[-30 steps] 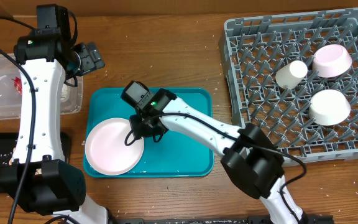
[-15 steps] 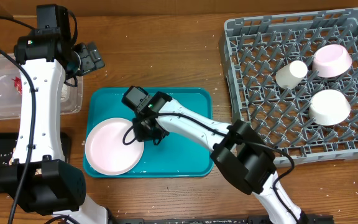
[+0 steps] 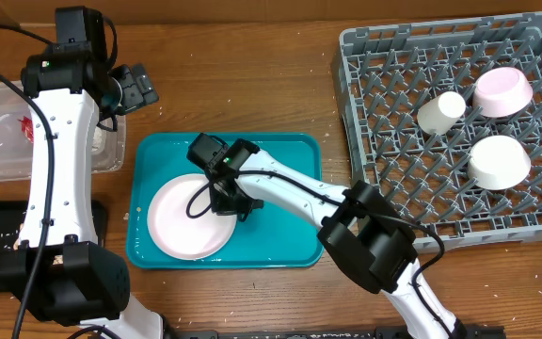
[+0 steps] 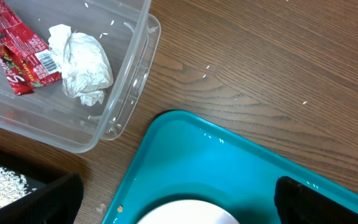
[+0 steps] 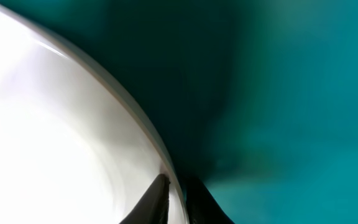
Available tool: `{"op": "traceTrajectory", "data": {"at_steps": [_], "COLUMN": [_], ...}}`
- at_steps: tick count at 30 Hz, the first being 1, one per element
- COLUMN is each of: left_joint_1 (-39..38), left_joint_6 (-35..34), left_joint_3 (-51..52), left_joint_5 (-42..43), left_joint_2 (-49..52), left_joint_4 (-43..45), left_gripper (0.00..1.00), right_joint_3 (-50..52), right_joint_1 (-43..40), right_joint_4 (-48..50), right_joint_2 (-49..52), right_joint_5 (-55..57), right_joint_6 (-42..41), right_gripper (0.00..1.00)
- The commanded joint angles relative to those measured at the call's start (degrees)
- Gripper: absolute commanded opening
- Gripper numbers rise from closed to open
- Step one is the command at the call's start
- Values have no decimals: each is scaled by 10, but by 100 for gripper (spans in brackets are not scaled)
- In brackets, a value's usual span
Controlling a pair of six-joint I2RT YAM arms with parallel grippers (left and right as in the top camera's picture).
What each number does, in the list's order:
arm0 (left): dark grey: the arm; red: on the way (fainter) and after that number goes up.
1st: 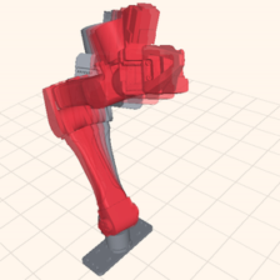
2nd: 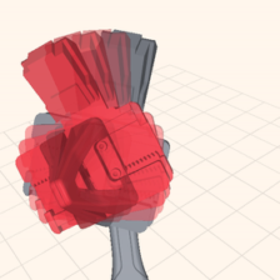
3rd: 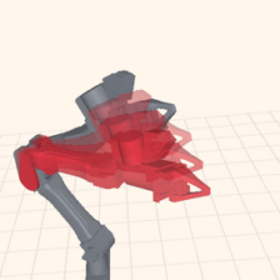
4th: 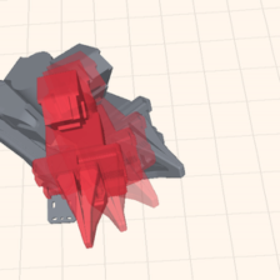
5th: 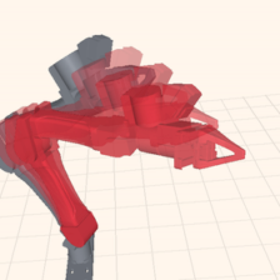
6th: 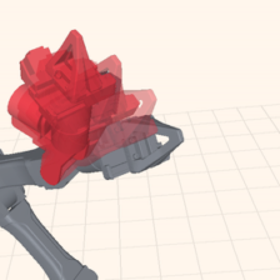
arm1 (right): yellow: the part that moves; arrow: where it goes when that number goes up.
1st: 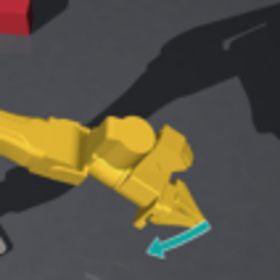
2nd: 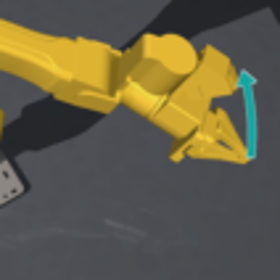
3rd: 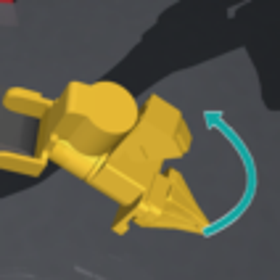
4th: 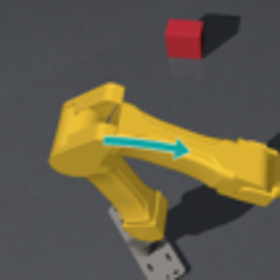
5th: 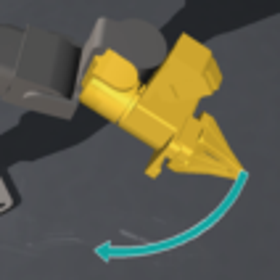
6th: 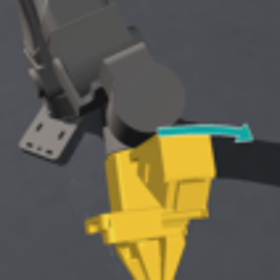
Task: Sort waste into correct bins and load items into the dishwasher
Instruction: 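Lower the right gripper to the pink plate's edge and grip it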
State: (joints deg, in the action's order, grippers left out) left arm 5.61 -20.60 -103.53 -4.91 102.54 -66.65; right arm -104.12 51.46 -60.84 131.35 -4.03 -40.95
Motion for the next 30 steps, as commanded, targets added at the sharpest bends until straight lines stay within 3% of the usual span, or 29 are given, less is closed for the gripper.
{"op": "traceTrajectory", "data": {"at_steps": [1, 14, 22, 30], "left_joint_1": [-4, -4, -4, -4], "left_joint_6": [11, 11, 11, 11], "left_joint_3": [-5, -5, -5, -5], "left_joint_5": [5, 5, 5, 5], "left_joint_2": [-3, -3, -3, -3], "left_joint_4": [0, 0, 0, 0], "left_gripper": [100, 100, 100, 100], "right_joint_3": [-16, -17, -17, -17], "right_joint_1": [-25, -141, -145, -144], "right_joint_4": [-25, -94, -122, -133], "right_joint_2": [7, 7, -13, -108], "right_joint_5": [68, 101, 100, 100], "right_joint_6": [-26, -28, -26, -26], "right_gripper": [12, 14, 29, 32]}}
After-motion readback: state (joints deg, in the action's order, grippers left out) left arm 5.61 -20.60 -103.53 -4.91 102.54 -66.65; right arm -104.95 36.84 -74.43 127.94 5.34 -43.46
